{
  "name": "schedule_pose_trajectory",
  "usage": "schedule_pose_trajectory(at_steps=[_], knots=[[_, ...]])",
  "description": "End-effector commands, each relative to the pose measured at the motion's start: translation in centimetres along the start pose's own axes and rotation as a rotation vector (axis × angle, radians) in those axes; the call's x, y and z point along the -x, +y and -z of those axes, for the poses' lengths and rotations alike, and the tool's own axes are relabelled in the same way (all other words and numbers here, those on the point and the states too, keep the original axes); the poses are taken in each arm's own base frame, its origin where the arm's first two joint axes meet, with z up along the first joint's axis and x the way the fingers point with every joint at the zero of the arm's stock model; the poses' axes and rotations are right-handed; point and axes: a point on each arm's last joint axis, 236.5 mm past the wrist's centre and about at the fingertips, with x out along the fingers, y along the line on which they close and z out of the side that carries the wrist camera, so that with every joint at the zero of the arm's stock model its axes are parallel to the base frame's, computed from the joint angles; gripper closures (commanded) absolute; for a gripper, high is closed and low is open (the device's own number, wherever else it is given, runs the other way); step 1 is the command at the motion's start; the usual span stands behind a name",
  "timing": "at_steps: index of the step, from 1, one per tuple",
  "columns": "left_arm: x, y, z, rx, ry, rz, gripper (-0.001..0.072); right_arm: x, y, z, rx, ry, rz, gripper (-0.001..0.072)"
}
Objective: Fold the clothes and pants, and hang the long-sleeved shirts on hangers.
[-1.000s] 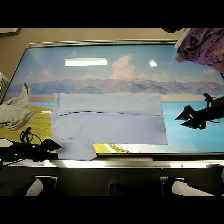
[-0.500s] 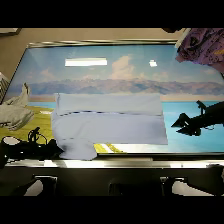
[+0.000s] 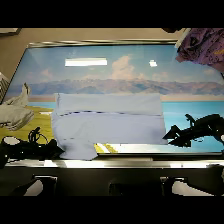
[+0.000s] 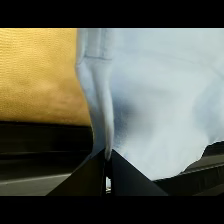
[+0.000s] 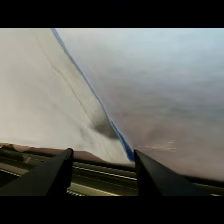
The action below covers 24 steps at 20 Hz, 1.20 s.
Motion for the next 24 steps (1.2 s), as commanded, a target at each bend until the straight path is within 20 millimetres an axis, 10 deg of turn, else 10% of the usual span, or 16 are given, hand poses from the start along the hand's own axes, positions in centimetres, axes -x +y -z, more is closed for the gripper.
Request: schedule_pose_trajectory(at_steps=[1, 7, 14, 24], knots=[[0.0, 0.0, 0.0, 0.001, 0.001, 0.000, 0.0688, -0.8, -0.1, 0.1, 0.002, -0.008, -0.013, 0.0259], [1.3, -1.0, -1.8, -0.024, -0.048, 0.001, 0.0689, -1.1, 0.9, 0.1, -0.024, -0.013, -0.063, 0.0679], [7.3, -4.0, -4.1, -0.033, -0.100, -0.050, 0.0691, 2.1, 3.1, 0.7, -0.103, -0.103, -0.077, 0.0676], [12.4, -4.8, 0.7, -0.099, -0.170, -0.180, 0.0692, 6.9, 2.1, 6.3, -0.147, -0.176, 0.103, 0.0676]])
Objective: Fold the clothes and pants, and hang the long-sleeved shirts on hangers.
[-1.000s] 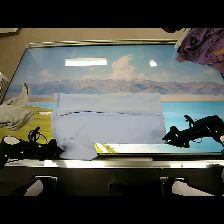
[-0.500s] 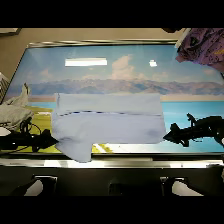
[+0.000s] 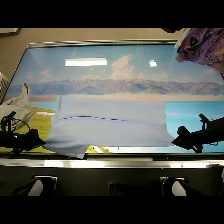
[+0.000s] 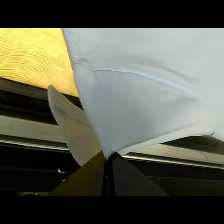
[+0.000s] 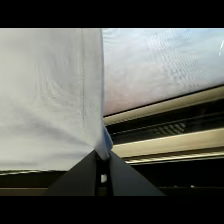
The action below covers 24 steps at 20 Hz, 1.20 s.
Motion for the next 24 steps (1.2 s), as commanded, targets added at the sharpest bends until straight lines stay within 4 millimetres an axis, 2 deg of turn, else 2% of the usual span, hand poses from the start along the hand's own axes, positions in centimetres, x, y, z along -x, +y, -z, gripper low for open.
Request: schedule_pose_trajectory(at_steps=[1, 5, 9, 11, 15, 21, 24], knots=[[0.5, -1.0, 0.6, -0.020, -0.015, 0.007, 0.0692, 0.8, 0.2, 0.5, -0.035, -0.026, 0.004, 0.0676], [-1.0, -3.7, -3.0, -0.044, -0.060, 0.076, 0.0692, 0.6, 3.0, -2.7, 0.003, -0.133, -0.110, 0.0677], [-2.1, -5.9, -8.7, -0.069, -0.104, 0.081, 0.0692, -1.5, 6.0, -5.7, 0.149, -0.219, -0.048, 0.0677], [-2.5, -6.7, -11.6, -0.071, -0.113, 0.080, 0.0692, -1.9, 6.3, -8.3, 0.151, -0.269, 0.021, 0.0677], [-3.9, -7.7, -17.1, -0.072, -0.114, 0.086, 0.0691, -1.8, 7.6, -13.3, 0.144, -0.330, 0.034, 0.0677], [-6.5, -8.8, -23.8, -0.085, -0.106, 0.113, 0.0692, -3.3, 8.7, -18.0, 0.162, -0.325, 0.032, 0.0676], [-7.9, -8.7, -26.1, -0.084, -0.101, 0.112, 0.0692, -3.9, 9.3, -19.7, 0.165, -0.342, 0.015, 0.0676]])
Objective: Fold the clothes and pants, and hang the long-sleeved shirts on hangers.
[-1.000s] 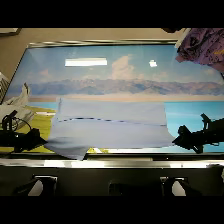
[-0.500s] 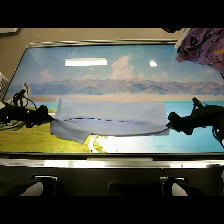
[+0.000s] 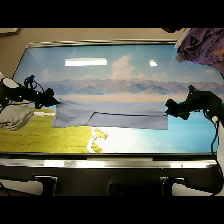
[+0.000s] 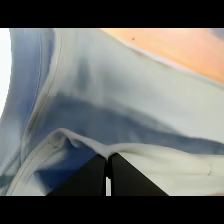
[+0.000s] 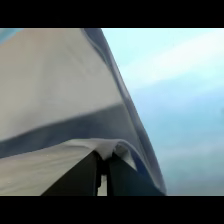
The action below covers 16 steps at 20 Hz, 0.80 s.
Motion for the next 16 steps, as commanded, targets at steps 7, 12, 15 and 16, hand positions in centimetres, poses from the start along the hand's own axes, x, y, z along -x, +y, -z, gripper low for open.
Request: schedule_pose_trajectory(at_steps=[7, 12, 15, 16], knots=[[-5.5, 0.5, -3.5, 0.023, 0.047, 0.037, 0.0685, -3.7, 0.3, -2.3, -0.017, -0.017, -0.037, 0.0674], [-3.8, -0.8, -5.3, 0.001, -0.009, 0.050, 0.0380, -1.2, 1.7, -3.5, 0.027, 0.002, -0.044, 0.0369], [0.2, -1.6, -6.5, -0.070, -0.064, 0.011, 0.0379, 1.8, 0.9, -5.9, 0.100, -0.037, 0.031, 0.0315], [1.6, -1.6, -6.7, -0.096, -0.083, -0.019, 0.0379, 2.1, 0.2, -6.1, 0.067, -0.035, 0.019, 0.0295]])
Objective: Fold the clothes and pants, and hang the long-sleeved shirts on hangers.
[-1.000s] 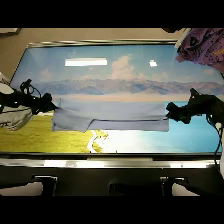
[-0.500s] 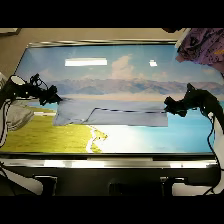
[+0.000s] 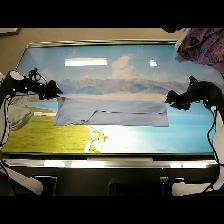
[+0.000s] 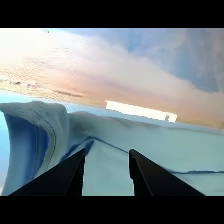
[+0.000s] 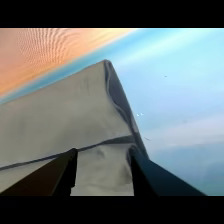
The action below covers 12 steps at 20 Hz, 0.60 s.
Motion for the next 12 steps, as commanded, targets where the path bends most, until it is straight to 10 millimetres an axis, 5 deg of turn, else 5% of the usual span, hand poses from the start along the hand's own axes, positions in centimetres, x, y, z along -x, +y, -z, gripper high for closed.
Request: schedule_pose_trajectory(at_steps=[1, 6, 12], knots=[[4.0, -0.1, -0.9, -0.073, -0.048, -0.082, 0.0379, 1.8, -2.2, -0.7, -0.041, 0.032, 0.014, 0.0281], [7.2, -0.6, -0.8, -0.120, -0.091, -0.133, 0.0379, -0.1, -4.5, 3.1, -0.106, 0.272, -0.177, 0.0159], [6.9, -1.1, -0.4, -0.115, -0.078, -0.131, 0.0379, -3.1, -1.8, 4.3, -0.121, 0.357, -0.342, 0.0165]])
